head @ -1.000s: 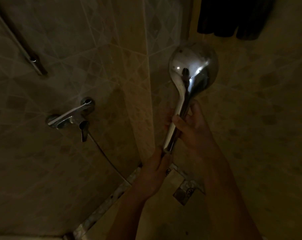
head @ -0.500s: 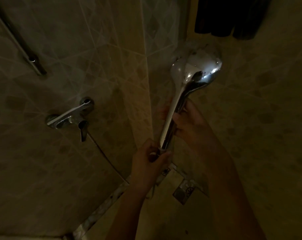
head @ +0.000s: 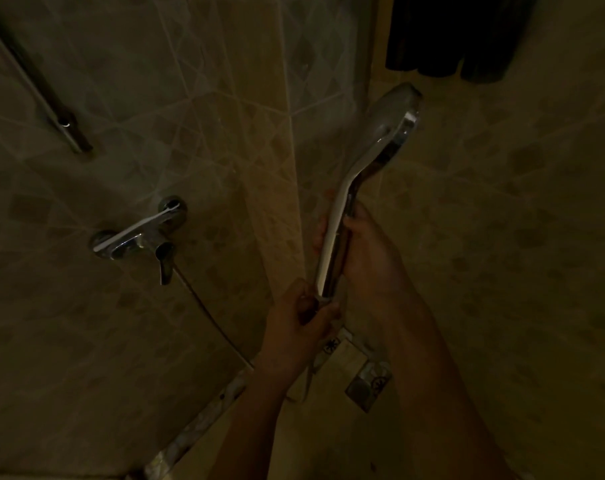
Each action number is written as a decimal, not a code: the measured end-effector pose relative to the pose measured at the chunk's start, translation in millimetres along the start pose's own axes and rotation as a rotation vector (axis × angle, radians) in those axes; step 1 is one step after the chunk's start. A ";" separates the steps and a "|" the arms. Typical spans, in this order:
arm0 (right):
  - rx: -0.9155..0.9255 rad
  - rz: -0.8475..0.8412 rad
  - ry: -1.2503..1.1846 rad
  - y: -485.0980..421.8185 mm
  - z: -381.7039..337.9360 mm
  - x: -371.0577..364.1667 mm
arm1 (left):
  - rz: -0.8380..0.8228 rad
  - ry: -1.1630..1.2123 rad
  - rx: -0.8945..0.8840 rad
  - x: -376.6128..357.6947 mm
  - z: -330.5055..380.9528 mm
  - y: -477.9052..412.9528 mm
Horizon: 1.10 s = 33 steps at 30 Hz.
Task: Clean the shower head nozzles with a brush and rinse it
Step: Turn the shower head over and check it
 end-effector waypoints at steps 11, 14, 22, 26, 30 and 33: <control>0.168 -0.040 0.342 12.4 -16.0 3.3 | -0.046 0.015 -0.023 -8.0 -0.5 2.9; 0.186 0.014 0.371 9.3 -13.8 4.5 | -0.051 0.020 -0.017 -10.8 -0.2 2.8; -0.157 0.000 0.246 -1.2 19.1 11.6 | -0.014 0.067 0.063 3.8 -15.9 1.6; -0.062 -0.049 0.280 3.9 12.5 12.0 | 0.005 0.045 0.058 13.9 -20.4 -1.2; 0.053 -0.098 0.360 9.0 1.5 7.9 | 0.029 -0.027 0.034 18.8 -23.8 -4.0; 0.107 -0.046 0.451 9.1 -4.6 7.9 | 0.011 -0.021 0.020 14.6 -24.5 -2.7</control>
Point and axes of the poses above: each hand's wrist, its own y-axis away from the middle knuckle, its own x-axis out of the back of the hand, z = x × y, the point moved 8 cm from there along -y, towards the middle knuckle, and after that the axes turned 5 degrees about -z, right-handed, at the moved point
